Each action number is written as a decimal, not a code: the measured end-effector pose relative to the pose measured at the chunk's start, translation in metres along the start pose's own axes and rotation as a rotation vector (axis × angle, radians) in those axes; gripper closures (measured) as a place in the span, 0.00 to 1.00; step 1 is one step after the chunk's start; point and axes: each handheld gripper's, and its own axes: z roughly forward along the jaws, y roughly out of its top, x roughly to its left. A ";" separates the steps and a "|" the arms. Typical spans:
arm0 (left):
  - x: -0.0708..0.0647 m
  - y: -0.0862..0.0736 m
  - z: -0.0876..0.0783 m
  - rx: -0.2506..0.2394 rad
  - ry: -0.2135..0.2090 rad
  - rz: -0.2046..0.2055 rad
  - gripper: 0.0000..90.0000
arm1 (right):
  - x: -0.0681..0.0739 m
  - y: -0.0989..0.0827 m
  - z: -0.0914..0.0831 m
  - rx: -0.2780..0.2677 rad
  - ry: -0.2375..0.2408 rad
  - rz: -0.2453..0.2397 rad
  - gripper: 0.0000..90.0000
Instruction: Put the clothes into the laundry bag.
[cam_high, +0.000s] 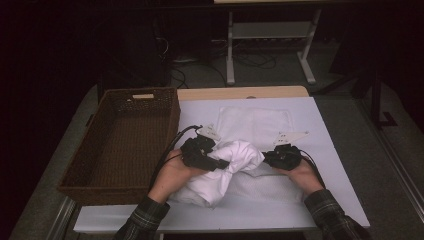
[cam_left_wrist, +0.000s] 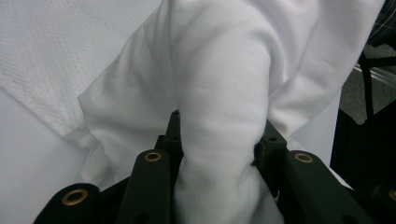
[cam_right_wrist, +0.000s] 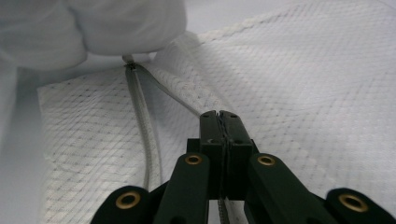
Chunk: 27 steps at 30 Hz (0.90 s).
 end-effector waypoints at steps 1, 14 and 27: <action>-0.001 0.000 0.000 -0.001 0.000 0.001 0.72 | -0.001 0.001 0.000 0.001 -0.007 0.000 0.99; -0.019 0.009 0.012 0.026 -0.019 0.094 0.72 | -0.006 0.020 -0.008 -0.040 0.001 0.036 0.99; -0.037 0.017 0.034 0.050 -0.050 0.173 0.72 | -0.004 0.037 -0.022 -0.109 -0.001 0.039 0.99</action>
